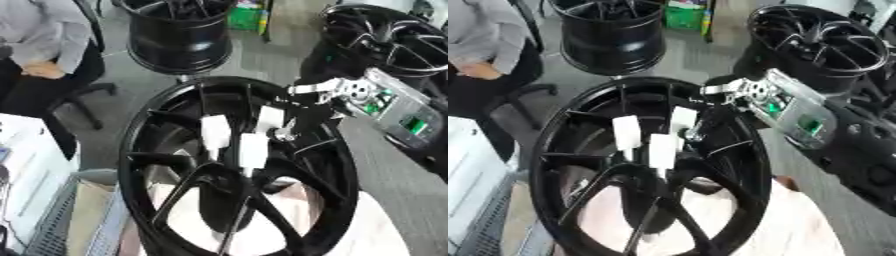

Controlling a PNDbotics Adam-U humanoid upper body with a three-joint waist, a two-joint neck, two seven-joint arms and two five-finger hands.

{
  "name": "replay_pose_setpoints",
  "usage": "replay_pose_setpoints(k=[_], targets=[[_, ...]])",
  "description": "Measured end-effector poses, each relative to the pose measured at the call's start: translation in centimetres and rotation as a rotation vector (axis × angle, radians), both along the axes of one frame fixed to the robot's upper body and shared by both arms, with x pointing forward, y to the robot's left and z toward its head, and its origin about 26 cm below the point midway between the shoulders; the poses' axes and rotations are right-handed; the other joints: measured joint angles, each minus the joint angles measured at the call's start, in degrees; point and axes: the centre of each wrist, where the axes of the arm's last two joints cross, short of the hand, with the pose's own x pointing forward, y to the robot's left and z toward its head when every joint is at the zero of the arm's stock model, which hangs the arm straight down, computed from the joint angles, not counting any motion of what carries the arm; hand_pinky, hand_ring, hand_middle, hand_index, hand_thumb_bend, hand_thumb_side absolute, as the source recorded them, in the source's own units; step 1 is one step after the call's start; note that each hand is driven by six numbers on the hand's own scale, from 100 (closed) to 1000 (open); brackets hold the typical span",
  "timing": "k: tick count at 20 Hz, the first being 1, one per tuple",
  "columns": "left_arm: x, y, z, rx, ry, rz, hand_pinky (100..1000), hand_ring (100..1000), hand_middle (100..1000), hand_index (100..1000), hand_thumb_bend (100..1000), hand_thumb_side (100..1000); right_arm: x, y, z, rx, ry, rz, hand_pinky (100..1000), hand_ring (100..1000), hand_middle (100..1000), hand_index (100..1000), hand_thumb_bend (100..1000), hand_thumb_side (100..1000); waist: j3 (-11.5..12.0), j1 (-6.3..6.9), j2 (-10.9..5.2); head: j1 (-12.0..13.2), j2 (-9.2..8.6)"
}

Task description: Pull the pin out of the wheel hub.

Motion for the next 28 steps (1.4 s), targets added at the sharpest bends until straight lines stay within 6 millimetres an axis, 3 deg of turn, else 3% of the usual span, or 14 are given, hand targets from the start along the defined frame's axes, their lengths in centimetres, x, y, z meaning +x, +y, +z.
replay_pose_setpoints(k=[4, 8, 11, 19, 24, 28], targets=[[0.0, 0.0, 0.0, 0.001, 0.001, -0.001, 761, 830, 650, 851, 100, 717, -0.1, 0.1, 0.2, 0.017, -0.008, -0.005, 810, 802, 691, 750, 272, 301, 0.01, 0.00, 0.05, -0.02, -0.01], [0.0, 0.0, 0.0, 0.002, 0.004, -0.002, 761, 830, 650, 851, 101, 716, -0.1, 0.1, 0.3, 0.029, -0.025, -0.020, 788, 741, 506, 595, 198, 100, 0.14, -0.03, 0.12, -0.07, -0.07], [0.0, 0.0, 0.0, 0.002, 0.005, -0.003, 761, 830, 650, 851, 101, 716, -0.1, 0.2, 0.3, 0.035, -0.037, -0.033, 771, 679, 415, 508, 136, 100, 0.25, -0.05, 0.12, -0.18, -0.31], [0.0, -0.1, -0.1, -0.009, 0.007, -0.007, 762, 832, 651, 852, 101, 716, 0.1, 0.6, 0.7, 0.089, -0.082, -0.065, 725, 602, 308, 394, 150, 100, 0.29, -0.05, 0.08, -0.32, -0.50], [0.0, -0.1, -0.1, -0.007, 0.012, -0.010, 763, 834, 652, 853, 101, 715, 0.7, 0.0, 4.0, 0.161, -0.175, -0.114, 707, 572, 265, 333, 188, 100, -0.09, -0.04, -0.25, -0.26, -0.50], [0.0, -0.1, -0.1, -0.007, 0.013, -0.009, 764, 834, 654, 853, 100, 714, 1.2, -2.0, 8.5, 0.233, -0.297, -0.174, 706, 560, 253, 318, 175, 100, -0.73, 0.03, -0.55, -0.08, -0.50]])
